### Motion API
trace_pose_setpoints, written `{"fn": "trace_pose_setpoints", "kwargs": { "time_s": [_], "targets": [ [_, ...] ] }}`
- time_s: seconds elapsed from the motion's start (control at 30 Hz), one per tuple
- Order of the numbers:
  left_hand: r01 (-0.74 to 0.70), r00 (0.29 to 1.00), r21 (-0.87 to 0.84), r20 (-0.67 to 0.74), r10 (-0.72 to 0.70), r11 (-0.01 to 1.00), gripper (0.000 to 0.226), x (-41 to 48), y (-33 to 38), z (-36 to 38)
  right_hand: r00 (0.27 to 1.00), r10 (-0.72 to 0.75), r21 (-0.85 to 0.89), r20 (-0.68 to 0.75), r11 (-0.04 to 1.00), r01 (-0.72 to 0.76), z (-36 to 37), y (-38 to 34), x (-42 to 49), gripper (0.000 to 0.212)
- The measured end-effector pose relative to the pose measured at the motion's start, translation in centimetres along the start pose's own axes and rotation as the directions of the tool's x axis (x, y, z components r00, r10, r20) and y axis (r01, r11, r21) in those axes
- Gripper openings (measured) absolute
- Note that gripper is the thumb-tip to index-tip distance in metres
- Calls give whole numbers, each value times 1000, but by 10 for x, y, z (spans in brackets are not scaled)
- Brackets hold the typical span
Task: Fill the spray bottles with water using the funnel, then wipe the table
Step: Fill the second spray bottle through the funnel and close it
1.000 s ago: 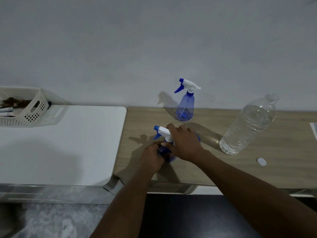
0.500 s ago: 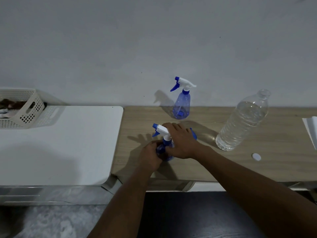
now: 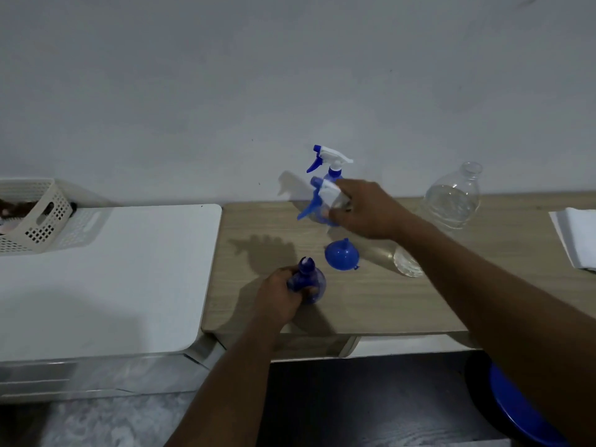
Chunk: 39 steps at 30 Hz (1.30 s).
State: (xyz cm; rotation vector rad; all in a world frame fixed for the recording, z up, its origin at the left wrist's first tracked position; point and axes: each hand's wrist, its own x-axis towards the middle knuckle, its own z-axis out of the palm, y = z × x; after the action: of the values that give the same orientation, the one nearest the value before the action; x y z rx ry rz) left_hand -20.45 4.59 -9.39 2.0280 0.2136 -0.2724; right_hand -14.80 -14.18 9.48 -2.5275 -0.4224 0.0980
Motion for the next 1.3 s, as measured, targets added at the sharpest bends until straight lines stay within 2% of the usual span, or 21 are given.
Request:
{"fn": "trace_pose_setpoints", "kwargs": {
  "time_s": [0.1,0.2,0.27,0.4,0.53,0.67,0.8,0.93,1.0,1.17,1.3],
  "targets": [
    [-45,999,23,-10,46,999,62,-3,1,-1,998,55,-33,7,998,-55,-42,1,-10,22],
    [-85,996,19,-14,85,996,64,-6,3,-2,993,117,-82,-24,990,-119,-51,19,-28,22],
    [-92,995,3,-30,92,996,70,-5,1,-1,987,159,-156,-38,974,-163,-36,39,-42,16],
    [-109,993,41,-43,111,993,42,-10,6,-3,982,144,-459,-126,869,-186,23,76,-74,16],
    [-99,995,47,-17,100,994,42,-9,6,-4,981,182,-570,-68,800,-187,88,107,-101,24],
    [-102,995,58,-13,103,993,47,-7,4,-4,946,319,-532,55,811,-243,120,121,-110,50],
    [-101,995,59,-13,102,993,50,-7,5,-4,930,349,-444,114,855,-267,122,120,-97,71],
    [-108,994,73,-19,109,992,56,-5,2,-4,960,278,-300,-41,913,-277,109,110,-59,65],
    [-124,992,85,-27,127,989,62,-4,-1,-2,961,272,-292,-55,916,-276,103,105,-30,69],
    [-146,988,122,-27,151,982,58,-1,-3,-1,936,330,-424,123,870,-251,110,103,31,83],
    [-142,989,122,-26,146,982,51,2,-6,1,893,373,-438,251,867,-239,130,118,51,78]
  ]
}}
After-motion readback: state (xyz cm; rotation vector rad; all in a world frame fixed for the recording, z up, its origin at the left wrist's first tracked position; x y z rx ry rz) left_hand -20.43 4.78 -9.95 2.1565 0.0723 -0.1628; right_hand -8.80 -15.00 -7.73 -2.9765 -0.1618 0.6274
